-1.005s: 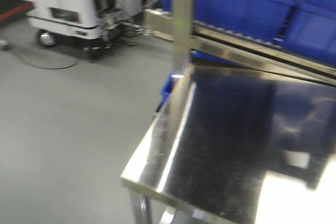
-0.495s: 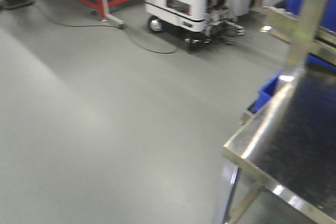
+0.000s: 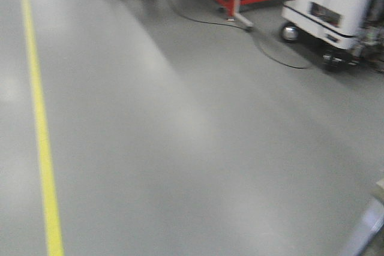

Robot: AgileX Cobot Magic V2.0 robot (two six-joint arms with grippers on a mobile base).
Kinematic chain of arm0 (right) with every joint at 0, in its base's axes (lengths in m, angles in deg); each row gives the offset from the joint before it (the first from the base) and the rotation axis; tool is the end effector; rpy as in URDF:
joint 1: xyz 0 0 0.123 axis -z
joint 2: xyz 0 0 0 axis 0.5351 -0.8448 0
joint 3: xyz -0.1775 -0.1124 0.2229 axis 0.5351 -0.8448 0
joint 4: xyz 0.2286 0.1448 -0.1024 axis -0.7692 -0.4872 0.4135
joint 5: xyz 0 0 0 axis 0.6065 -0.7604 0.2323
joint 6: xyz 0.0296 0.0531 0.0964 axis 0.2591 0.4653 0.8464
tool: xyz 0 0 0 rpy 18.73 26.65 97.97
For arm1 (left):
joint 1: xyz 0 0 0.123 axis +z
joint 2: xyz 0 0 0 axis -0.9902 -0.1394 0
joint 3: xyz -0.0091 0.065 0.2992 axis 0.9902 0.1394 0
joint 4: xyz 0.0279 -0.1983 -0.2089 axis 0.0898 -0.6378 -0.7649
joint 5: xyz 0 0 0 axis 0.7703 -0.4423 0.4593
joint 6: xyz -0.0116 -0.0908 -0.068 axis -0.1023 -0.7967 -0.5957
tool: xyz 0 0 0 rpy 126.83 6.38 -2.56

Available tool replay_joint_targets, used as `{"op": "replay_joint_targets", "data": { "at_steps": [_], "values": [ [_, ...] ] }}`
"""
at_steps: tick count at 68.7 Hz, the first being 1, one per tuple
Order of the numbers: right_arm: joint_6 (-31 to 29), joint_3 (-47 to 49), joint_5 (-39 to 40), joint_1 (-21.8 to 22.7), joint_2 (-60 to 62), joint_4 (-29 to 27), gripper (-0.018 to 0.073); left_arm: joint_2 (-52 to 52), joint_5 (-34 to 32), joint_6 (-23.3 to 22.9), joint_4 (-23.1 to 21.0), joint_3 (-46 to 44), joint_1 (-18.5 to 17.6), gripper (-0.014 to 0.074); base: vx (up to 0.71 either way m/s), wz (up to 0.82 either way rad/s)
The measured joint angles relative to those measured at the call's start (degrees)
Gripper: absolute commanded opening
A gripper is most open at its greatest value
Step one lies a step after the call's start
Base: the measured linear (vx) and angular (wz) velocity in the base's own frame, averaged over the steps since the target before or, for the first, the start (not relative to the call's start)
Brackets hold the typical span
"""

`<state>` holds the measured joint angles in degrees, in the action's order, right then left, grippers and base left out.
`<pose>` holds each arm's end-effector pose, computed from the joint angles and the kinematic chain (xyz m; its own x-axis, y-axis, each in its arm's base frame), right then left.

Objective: Move and align brake pads A on conveyor
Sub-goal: 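Back away and turn the base from the steel table, then drive along the yellow floor line past the striped cones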

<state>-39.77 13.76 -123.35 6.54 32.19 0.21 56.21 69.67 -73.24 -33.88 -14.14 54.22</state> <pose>0.0742 0.0159 0.2933 -0.2691 -0.0014 -0.9631 -0.2627 0.9622 0.0720 0.0749 -0.0189 0.2946 -0.5452 -0.0748 -0.8350 0.1721 0.9648 -0.1988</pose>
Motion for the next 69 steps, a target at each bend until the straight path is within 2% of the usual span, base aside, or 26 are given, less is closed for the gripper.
{"op": "replay_joint_targets", "data": {
  "at_steps": [34, 69],
  "values": [
    [0.0, 0.0, 0.0, 0.0, 0.0, 0.0, -0.0004, 0.06, 0.0, 0.0, 0.0, 0.0, 0.0, -0.0006, 0.02, 0.76],
    [0.0, 0.0, 0.0, 0.0, 0.0, -0.05, -0.0004, 0.06, 0.03, 0.0, -0.05, 0.0, 0.0, -0.0006, 0.22, 0.37]
  ]
}}
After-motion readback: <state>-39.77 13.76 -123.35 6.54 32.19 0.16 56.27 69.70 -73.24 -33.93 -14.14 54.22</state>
